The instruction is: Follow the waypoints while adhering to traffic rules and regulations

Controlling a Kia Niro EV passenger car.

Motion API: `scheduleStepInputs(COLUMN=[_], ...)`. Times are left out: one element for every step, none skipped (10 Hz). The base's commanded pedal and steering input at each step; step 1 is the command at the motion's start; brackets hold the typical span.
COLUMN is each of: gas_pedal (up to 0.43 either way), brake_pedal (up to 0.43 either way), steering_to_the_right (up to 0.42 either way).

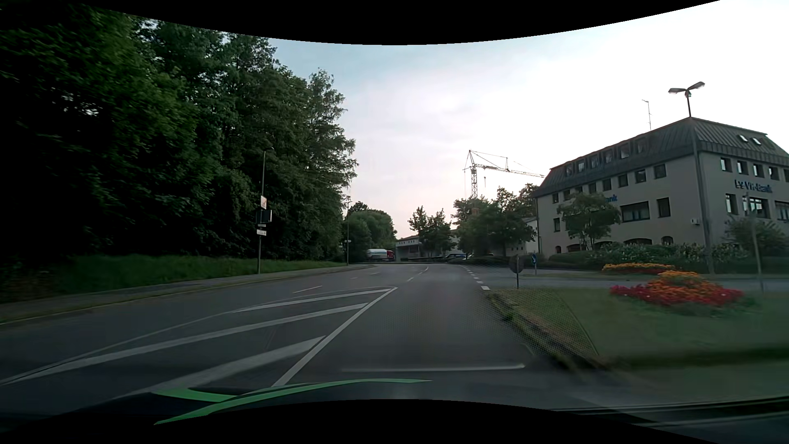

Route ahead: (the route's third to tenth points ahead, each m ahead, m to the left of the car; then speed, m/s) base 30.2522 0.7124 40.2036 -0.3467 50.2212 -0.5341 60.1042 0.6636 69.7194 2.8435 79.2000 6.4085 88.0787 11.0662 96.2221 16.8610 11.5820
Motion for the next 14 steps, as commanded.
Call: scheduleStepInputs(gas_pedal=[0.169, 0.169, 0.169, 0.169, 0.169, 0.169, 0.169, 0.169, 0.169, 0.169, 0.169, 0.169, 0.169, 0.169], brake_pedal=[0.0, 0.0, 0.0, 0.0, 0.0, 0.0, 0.0, 0.0, 0.0, 0.0, 0.0, 0.0, 0.0, 0.0], steering_to_the_right=[0.051, 0.052, 0.055, 0.055, 0.053, 0.049, 0.045, 0.042, 0.041, 0.038, 0.035, 0.031, 0.026, 0.024])
